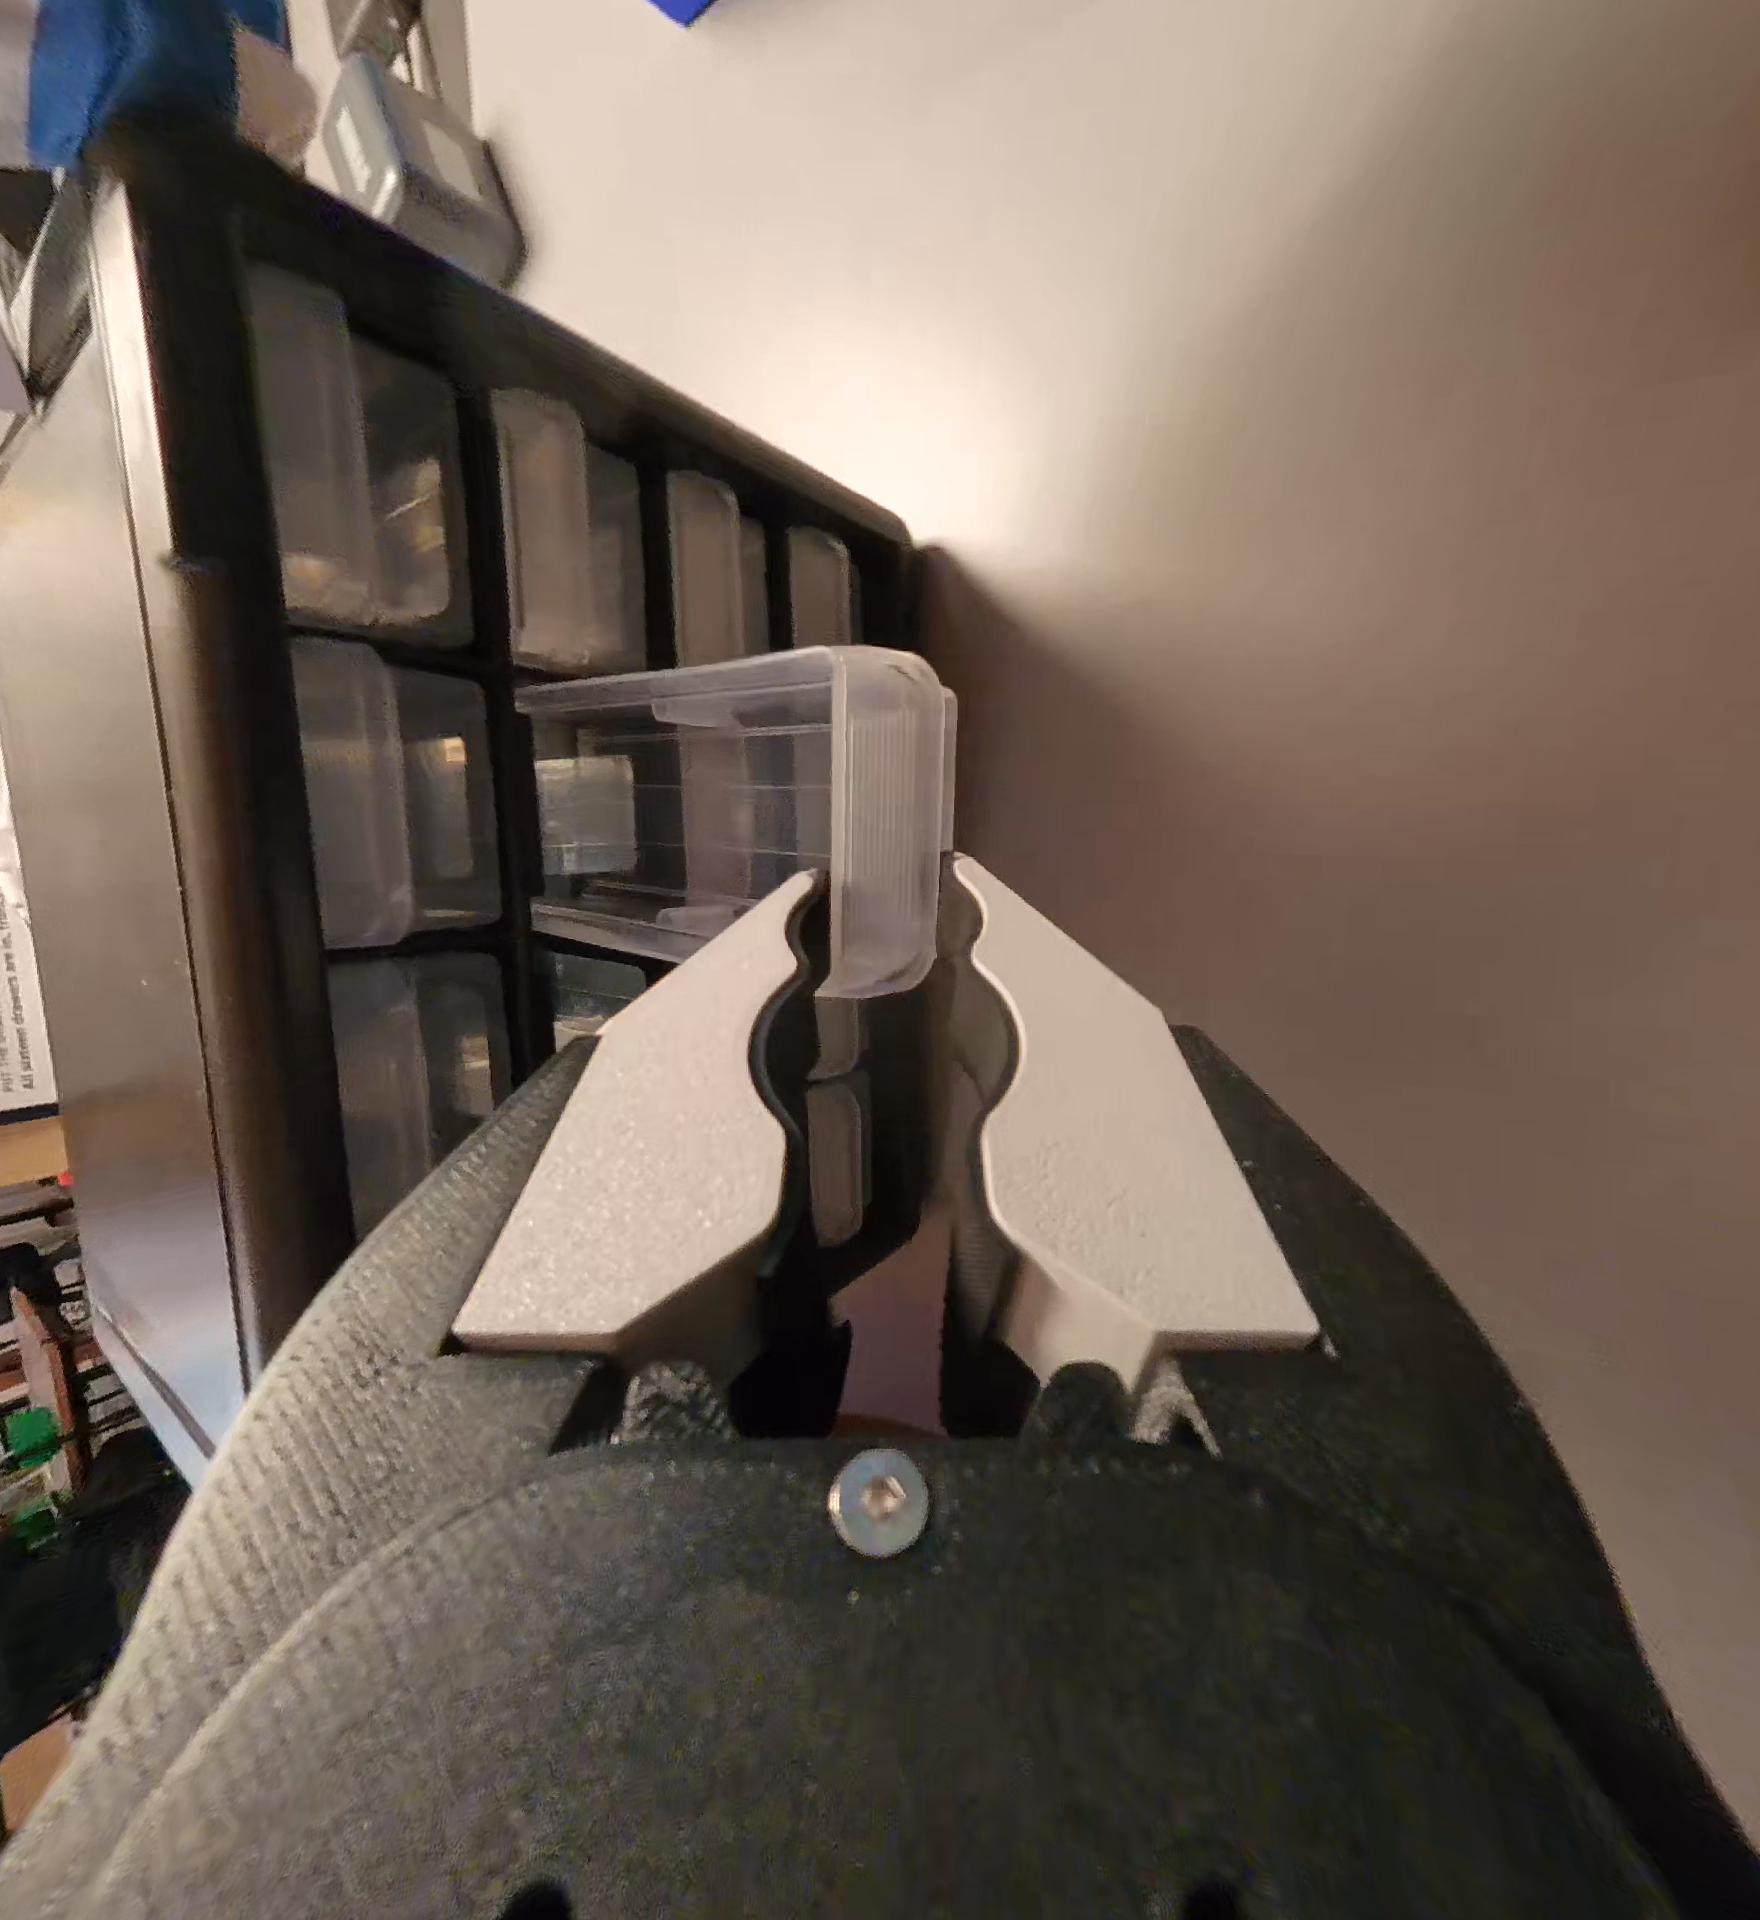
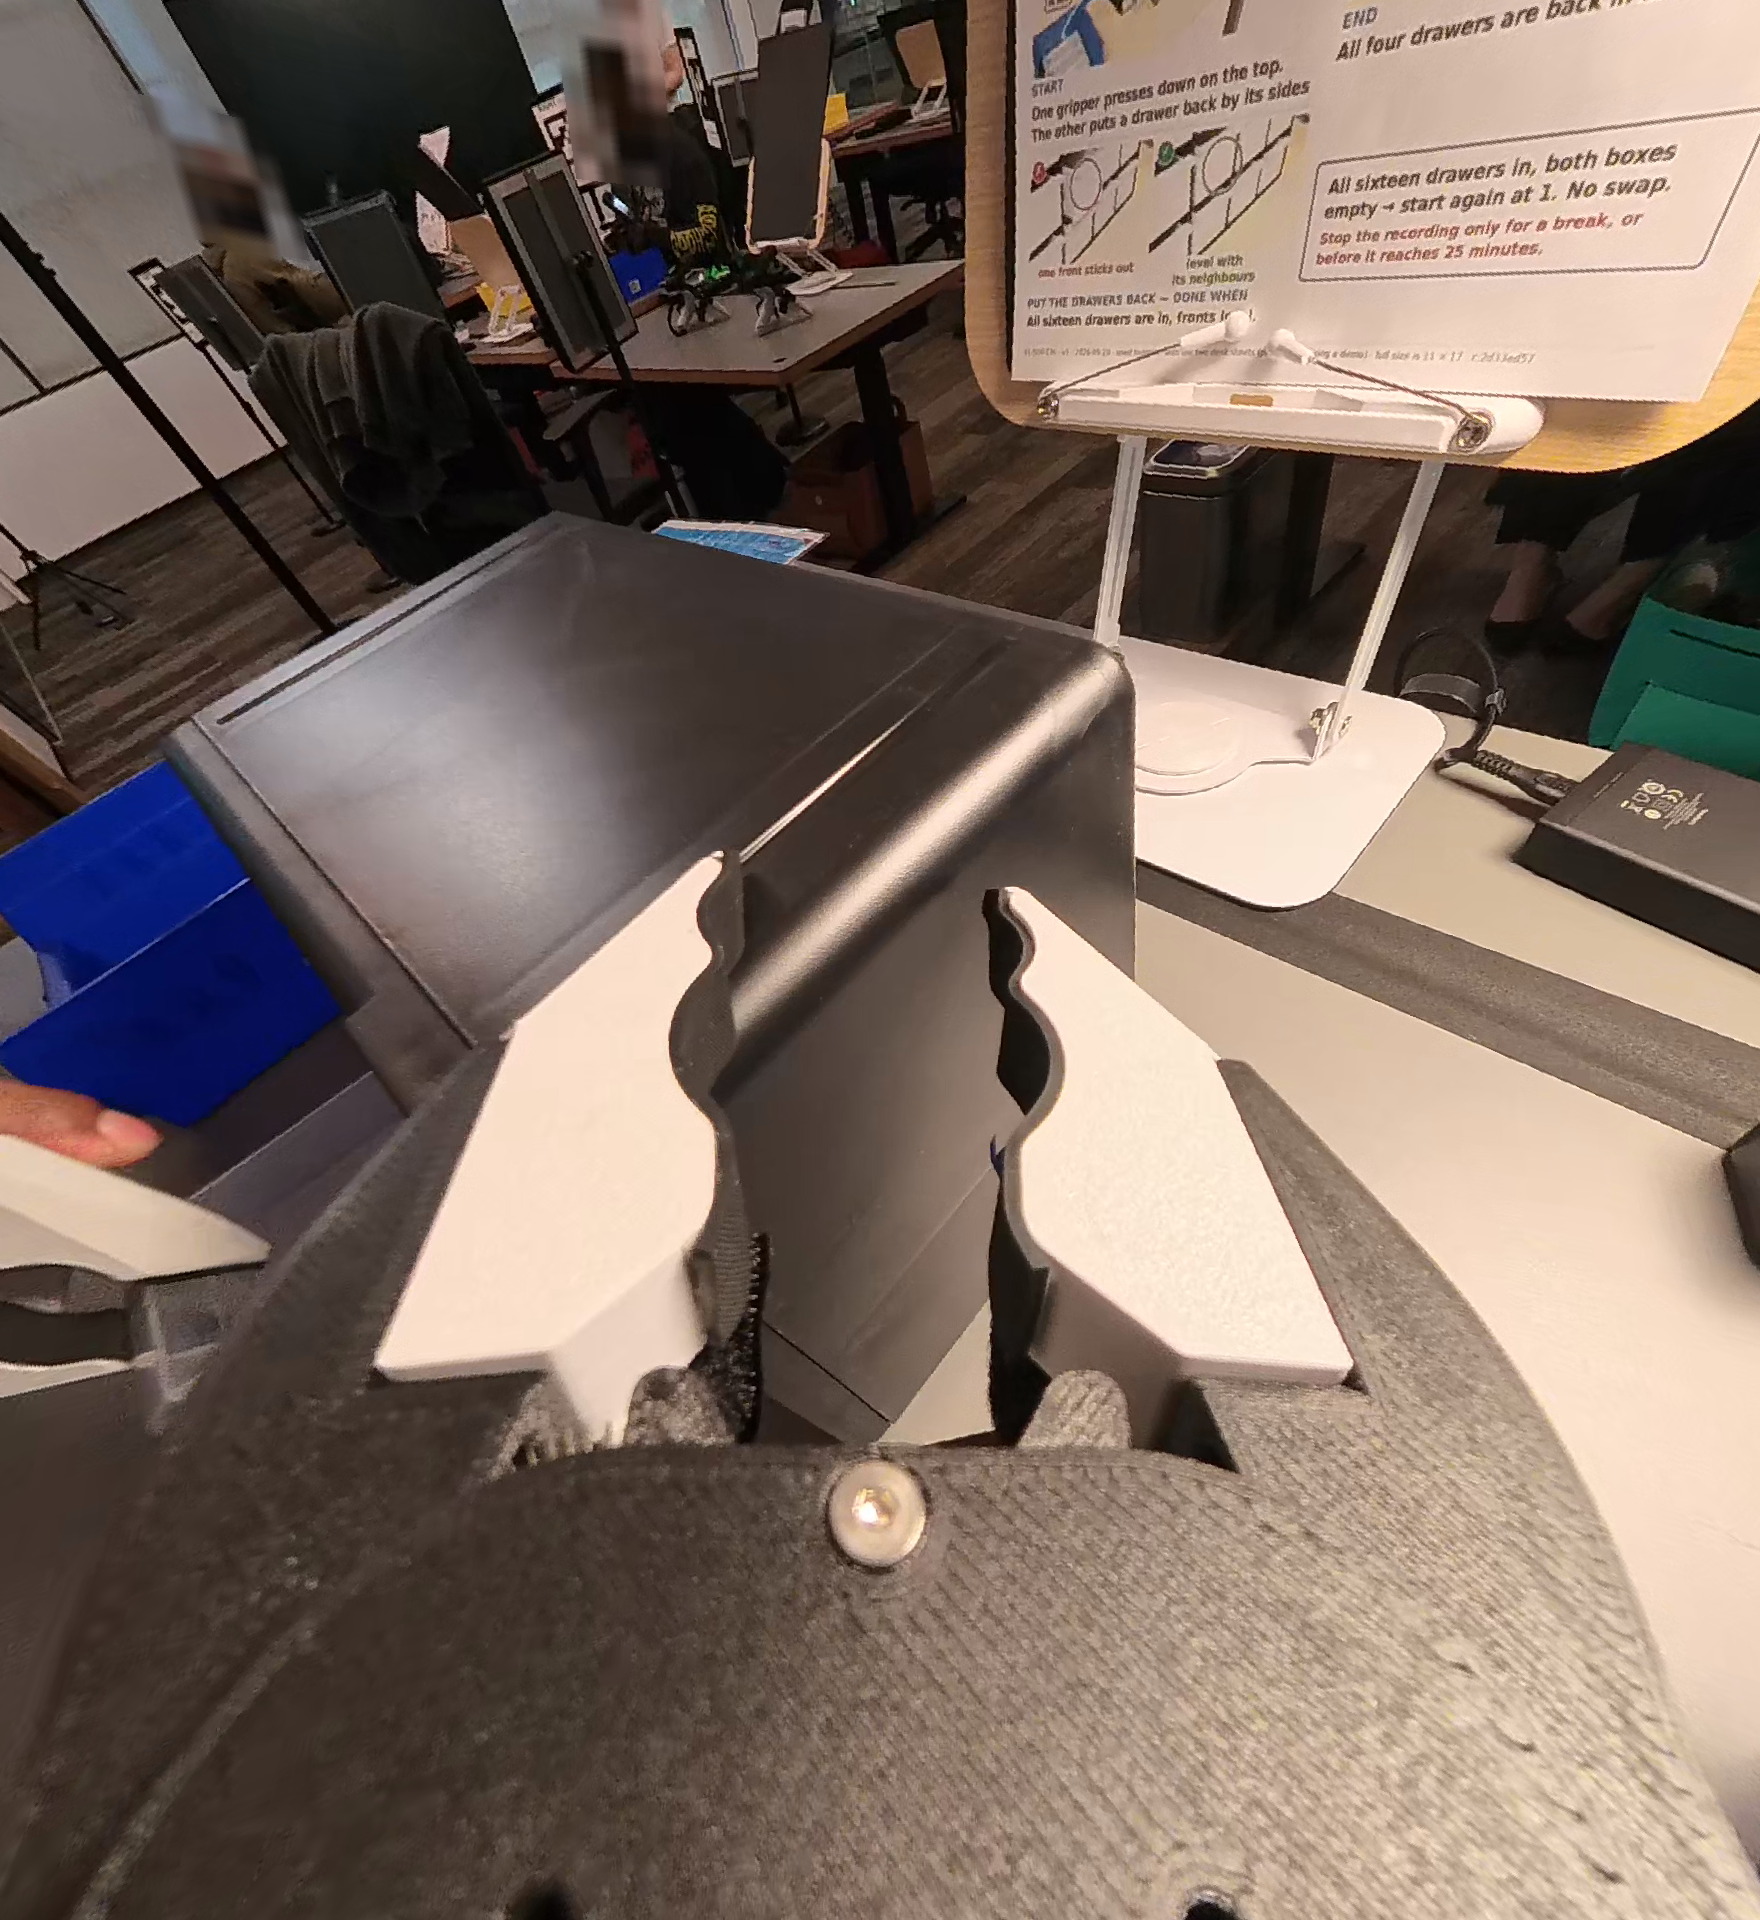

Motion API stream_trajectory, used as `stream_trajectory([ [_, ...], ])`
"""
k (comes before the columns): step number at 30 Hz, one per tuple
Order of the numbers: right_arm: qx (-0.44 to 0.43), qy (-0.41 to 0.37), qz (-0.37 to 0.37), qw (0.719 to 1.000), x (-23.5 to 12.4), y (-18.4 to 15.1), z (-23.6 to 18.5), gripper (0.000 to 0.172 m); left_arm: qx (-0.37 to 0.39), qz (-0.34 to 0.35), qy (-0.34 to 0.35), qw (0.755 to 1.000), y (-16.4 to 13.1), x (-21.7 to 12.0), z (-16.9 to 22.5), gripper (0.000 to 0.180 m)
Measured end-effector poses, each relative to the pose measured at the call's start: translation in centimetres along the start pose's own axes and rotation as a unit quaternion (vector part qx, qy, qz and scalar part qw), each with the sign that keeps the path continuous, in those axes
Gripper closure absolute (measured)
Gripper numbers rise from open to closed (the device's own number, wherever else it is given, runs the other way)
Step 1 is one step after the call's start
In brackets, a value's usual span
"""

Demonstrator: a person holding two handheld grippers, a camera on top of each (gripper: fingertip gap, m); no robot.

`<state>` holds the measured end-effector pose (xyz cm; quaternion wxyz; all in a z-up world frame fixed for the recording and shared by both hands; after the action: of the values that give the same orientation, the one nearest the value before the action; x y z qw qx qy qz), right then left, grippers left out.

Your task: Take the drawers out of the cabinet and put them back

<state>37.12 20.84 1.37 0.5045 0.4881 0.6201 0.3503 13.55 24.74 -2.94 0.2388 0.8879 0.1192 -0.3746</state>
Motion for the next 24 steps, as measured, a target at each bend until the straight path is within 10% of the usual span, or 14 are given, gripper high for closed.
stream_trajectory([
  [14, -0.003, -0.001, 0.0, 1.0, 0.0, 0.0, 0.0, 0.121, -0.098, 0.086, 0.123, 0.984, -1.5, 1.3, 0.5, 0.132],
  [24, -0.008, -0.007, 0.0, 1.0, -0.1, 0.1, 0.0, 0.121, -0.098, 0.128, 0.127, 0.979, -0.8, 0.3, 2.2, 0.152],
])
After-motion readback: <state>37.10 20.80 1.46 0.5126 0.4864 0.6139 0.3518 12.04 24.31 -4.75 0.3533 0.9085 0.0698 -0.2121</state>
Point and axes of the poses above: each gripper's, where its closed fingertips meet, x out along the fingers, y out of its top, z = x × y across the jaws, the point moved 7 cm from there along -x, back along the fingers, and after that the axes turned 2 degrees about y, right-handed, at the moved point
